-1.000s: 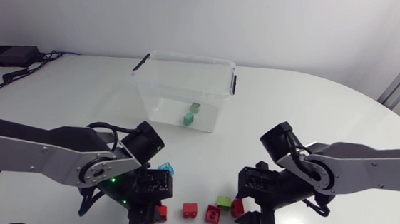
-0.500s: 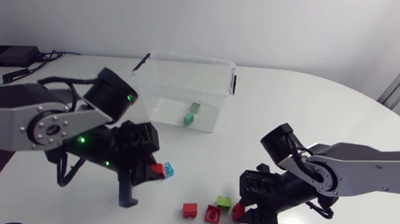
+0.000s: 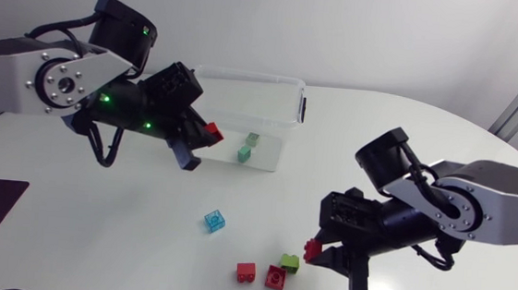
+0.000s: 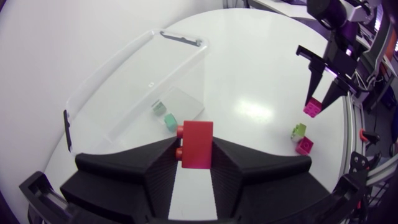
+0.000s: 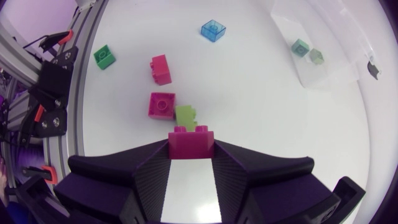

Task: Place the duplo bricks in the container

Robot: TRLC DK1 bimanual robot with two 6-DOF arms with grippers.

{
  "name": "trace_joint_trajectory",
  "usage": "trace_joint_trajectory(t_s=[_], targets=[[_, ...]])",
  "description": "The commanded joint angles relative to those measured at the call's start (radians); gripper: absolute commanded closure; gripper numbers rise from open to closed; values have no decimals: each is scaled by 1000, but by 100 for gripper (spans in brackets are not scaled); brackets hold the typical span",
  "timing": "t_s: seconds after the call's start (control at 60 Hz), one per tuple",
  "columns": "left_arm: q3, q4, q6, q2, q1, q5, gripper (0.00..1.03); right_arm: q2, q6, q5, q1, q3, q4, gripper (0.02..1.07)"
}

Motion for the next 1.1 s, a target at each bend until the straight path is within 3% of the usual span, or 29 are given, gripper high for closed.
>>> trace_joint_trajectory(t_s=[0.0, 0.183, 0.733, 0.8, 0.95, 1.083], targets=[[65, 44, -59, 57, 33, 7, 74, -9, 38, 6, -1, 48, -24, 84], [166, 113, -112, 158, 84, 7, 73, -1, 83, 9, -27, 125, -27, 84], [488, 167, -204, 483, 134, -54, 68, 109, 215, 46, -52, 378, -37, 84], [512, 167, -208, 505, 143, -59, 62, 129, 225, 46, -58, 409, -37, 84], [554, 166, -210, 537, 150, -74, 32, 178, 242, 46, -70, 489, -39, 84], [505, 166, -211, 485, 150, -74, 23, 232, 270, 47, -77, 570, -39, 83]])
